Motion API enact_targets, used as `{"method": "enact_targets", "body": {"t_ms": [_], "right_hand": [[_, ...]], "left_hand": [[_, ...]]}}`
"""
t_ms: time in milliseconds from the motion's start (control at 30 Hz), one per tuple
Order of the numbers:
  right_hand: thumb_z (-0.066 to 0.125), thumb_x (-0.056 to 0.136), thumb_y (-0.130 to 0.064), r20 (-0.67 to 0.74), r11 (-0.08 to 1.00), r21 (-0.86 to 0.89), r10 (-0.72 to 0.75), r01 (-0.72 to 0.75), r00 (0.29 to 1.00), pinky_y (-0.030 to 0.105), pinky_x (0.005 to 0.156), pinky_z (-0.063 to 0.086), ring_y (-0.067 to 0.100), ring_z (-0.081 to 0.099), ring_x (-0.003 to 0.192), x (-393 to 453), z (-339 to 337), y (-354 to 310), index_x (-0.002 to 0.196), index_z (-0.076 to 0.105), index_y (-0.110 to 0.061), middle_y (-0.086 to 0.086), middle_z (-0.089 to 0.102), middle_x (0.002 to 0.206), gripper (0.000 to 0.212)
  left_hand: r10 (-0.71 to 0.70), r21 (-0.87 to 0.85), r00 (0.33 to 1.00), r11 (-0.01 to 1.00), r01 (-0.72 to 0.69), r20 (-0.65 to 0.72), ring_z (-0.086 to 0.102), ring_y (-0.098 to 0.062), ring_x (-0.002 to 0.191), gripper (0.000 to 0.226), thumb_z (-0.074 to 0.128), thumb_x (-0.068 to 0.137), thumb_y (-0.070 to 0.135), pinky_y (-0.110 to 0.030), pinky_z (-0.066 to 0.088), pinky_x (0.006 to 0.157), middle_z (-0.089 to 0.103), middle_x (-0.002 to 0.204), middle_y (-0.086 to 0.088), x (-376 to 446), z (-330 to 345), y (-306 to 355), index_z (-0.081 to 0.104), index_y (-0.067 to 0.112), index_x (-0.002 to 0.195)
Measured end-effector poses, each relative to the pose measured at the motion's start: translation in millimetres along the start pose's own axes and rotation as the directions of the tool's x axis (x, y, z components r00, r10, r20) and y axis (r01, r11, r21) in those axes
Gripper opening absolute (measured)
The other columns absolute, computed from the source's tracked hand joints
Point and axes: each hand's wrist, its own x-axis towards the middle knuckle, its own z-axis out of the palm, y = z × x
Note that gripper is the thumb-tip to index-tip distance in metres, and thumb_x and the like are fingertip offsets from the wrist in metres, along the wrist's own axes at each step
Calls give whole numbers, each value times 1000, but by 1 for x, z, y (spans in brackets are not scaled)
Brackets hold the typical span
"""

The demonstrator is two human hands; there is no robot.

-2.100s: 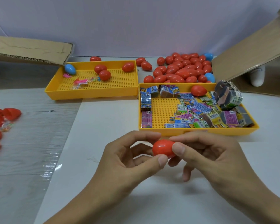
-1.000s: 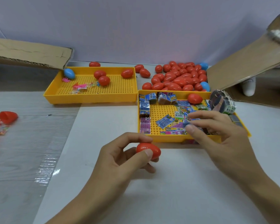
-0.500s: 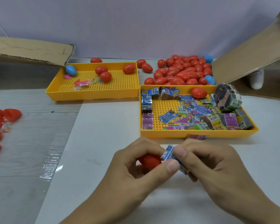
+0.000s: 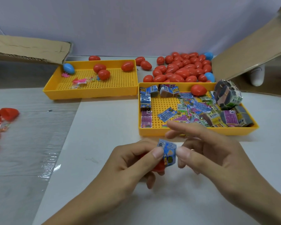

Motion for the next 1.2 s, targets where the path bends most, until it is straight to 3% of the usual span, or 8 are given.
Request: {"method": "enact_targets", "body": {"t_ms": [100, 200, 500, 633, 767, 900, 1067, 1200], "right_hand": [[69, 84, -45, 69, 997, -62, -46, 51, 997, 36, 60, 51, 18, 62, 81, -1, -2, 0, 118, 69, -38, -5, 64, 114, 34], [72, 82, -35, 12, 987, -123, -104, 104, 995, 41, 54, 49, 24, 63, 84, -1, 0, 2, 107, 73, -35, -2, 66, 108, 25], [76, 78, -26, -134, 907, -311, -339, 285, 931, 26, 50, 44, 19, 64, 74, 0, 6, 2, 85, 73, -21, -3, 69, 103, 9], [79, 78, -30, -166, 886, -397, -326, 239, 931, 24, 47, 42, 16, 62, 73, 1, 6, 3, 81, 73, -23, -8, 68, 99, 10], [75, 77, -33, -129, 843, -479, -343, 245, 930, 25, 46, 40, 10, 59, 70, 0, 9, 3, 74, 72, -23, -8, 65, 95, 11], [75, 76, -32, -131, 835, -485, -363, 259, 923, 25, 44, 40, 8, 56, 67, -2, 13, 4, 68, 72, -20, -6, 64, 94, 14], [78, 74, -34, -147, 821, -497, -399, 281, 905, 25, 45, 41, 9, 58, 64, -3, 15, 3, 66, 71, -18, -4, 63, 94, 19], [74, 79, -38, -71, 931, -265, -277, 250, 958, 29, 53, 48, 16, 66, 73, -4, 14, 1, 66, 70, -25, -5, 67, 93, 19]], "left_hand": [[-30, -2, 998, 1000, 30, 52, 61, -11, 74, 29, 57, 87, 36, -25, 47, 58, 65, 85, 4, -2, 2, 3, 77, 15, 91], [-62, -4, 996, 998, 62, 60, 60, -12, 71, 30, 57, 85, 42, -24, 47, 58, 63, 77, -1, -2, 4, 5, 76, 19, 83], [-76, -33, 997, 997, 76, 22, 59, -11, 68, 38, 55, 86, 46, -23, 47, 56, 63, 72, 0, 0, 5, 2, 76, 15, 89], [77, 151, 973, 988, -44, -218, 55, -16, 64, 42, 58, 79, 55, -28, 46, 56, 60, 76, -9, -1, 1, -2, 74, 16, 84], [231, 322, 961, 931, -173, -154, 56, -13, 67, 21, 66, 81, 45, -23, 43, 62, 62, 80, 4, -3, 5, 3, 71, 25, 78], [184, 257, 975, 955, -148, -125, 58, -8, 72, 15, 73, 76, 39, -16, 43, 62, 64, 82, 7, -3, 11, 1, 74, 24, 77], [156, 135, 977, 981, -137, -143, 56, -12, 63, 16, 79, 71, 31, -24, 44, 60, 64, 80, -2, -1, 3, 1, 74, 15, 72], [68, 3, 994, 998, -68, -82, 55, -17, 66, 14, 79, 70, 26, -27, 45, 59, 63, 84, -3, 0, 1, 2, 76, 14, 75]]}}
